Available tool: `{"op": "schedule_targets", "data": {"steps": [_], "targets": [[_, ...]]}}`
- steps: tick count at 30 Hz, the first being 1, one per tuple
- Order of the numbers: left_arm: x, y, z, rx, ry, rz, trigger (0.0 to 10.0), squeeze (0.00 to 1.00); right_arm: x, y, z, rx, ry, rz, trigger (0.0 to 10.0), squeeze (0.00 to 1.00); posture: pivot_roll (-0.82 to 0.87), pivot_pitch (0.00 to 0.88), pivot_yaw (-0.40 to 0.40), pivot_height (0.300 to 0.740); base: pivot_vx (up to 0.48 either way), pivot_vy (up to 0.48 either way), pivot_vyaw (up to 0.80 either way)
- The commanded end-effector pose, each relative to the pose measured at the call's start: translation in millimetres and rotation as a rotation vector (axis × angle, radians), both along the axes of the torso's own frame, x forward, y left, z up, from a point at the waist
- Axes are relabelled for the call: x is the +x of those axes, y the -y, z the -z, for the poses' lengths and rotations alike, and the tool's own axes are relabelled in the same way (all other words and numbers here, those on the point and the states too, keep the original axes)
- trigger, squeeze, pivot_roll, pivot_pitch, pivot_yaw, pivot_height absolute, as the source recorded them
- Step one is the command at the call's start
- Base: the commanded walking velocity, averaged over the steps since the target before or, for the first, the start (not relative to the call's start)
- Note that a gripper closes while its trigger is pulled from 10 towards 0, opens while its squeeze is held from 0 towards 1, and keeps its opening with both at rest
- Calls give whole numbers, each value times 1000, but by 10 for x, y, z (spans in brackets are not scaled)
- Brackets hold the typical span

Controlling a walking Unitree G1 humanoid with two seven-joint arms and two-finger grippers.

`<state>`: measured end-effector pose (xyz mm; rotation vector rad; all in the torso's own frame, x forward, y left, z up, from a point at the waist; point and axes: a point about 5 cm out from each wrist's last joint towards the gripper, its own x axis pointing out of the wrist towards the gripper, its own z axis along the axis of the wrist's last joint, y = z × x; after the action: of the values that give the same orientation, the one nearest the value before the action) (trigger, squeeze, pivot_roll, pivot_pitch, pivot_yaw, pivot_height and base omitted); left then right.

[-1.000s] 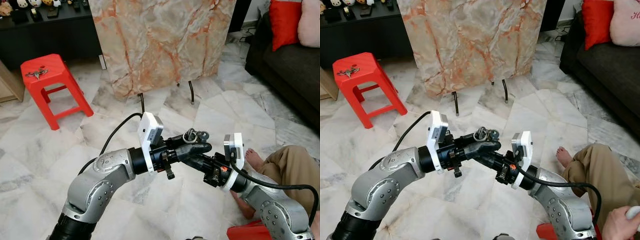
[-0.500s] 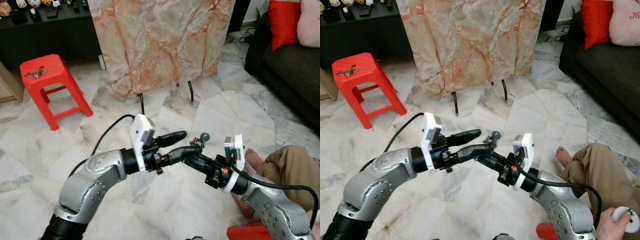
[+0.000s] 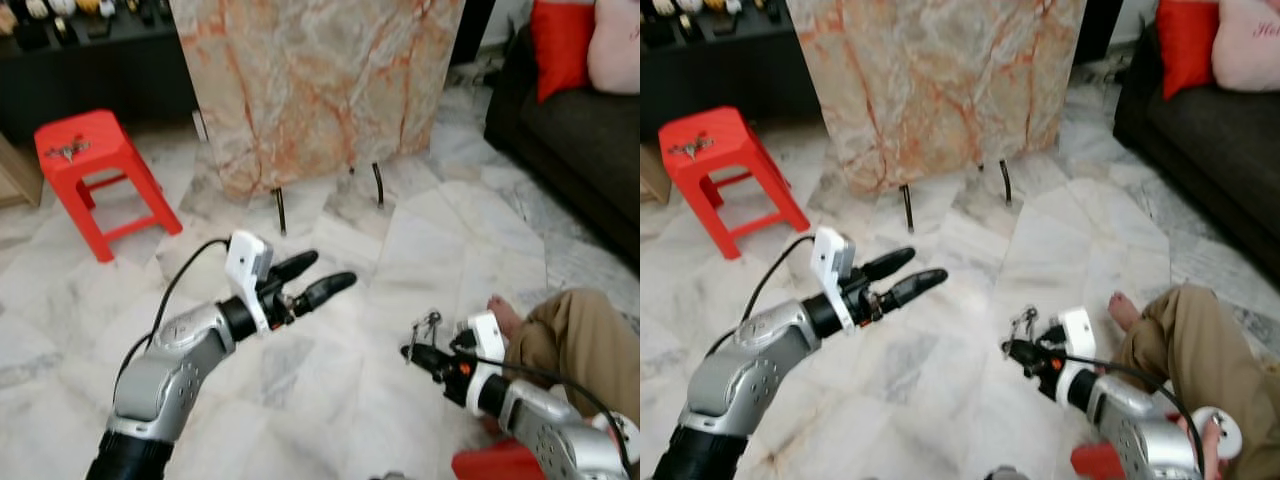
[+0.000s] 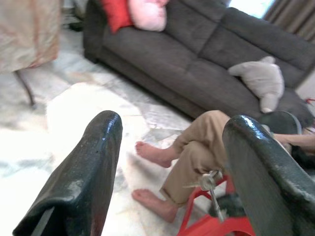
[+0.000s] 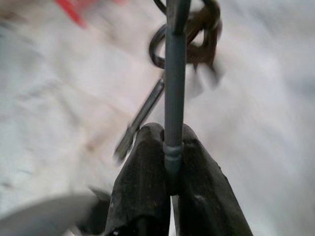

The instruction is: Hang keys on a hook

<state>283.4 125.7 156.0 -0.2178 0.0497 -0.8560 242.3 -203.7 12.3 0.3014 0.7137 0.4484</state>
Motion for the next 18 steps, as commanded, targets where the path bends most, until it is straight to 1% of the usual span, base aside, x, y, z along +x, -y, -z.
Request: {"op": "schedule_targets", "data": {"steps": [1,2,3,5,8,11,14,16,17,18], "targets": [[-33,-26,61,5,-15,-11,10000,0,-114,73,196,-68,-93,46,0,0,-167,151,-26,727,0,0,0],[-33,-26,61,5,-15,-11,10000,0,-114,73,196,-68,-93,46,0,0,-167,151,-26,727,0,0,0],[-53,-28,90,-3,-30,-7,10000,0,-160,99,284,-83,-141,83,0,0,-166,152,-25,727,0,0,0],[-65,-36,128,-3,-44,-12,10000,0,-188,118,343,-104,-164,108,0,0,-166,152,-25,727,0,0,0],[-97,-64,238,-18,-88,-27,10000,0,-233,147,458,-179,-205,158,0,0,-164,157,-22,727,0,0,0],[-109,-82,292,-25,-108,-33,10000,0,-210,165,481,-199,-206,202,0,0,-168,161,-21,727,0,0,0],[-125,-97,363,-26,-133,-46,10000,0,-172,188,484,-225,-185,254,0,0,-167,162,-19,727,0,0,0],[-127,-98,370,-25,-135,-47,10000,0,-166,189,486,-229,-182,256,0,0,-167,162,-19,727,0,0,0],[-131,-108,416,-29,-154,-59,10000,0,-121,212,471,-251,-161,304,0,0,-168,162,-17,727,0,0,0],[-134,-114,447,-27,-164,-66,10000,0,-96,223,458,-268,-148,321,0,0,-168,162,-17,727,0,0,0]]}}
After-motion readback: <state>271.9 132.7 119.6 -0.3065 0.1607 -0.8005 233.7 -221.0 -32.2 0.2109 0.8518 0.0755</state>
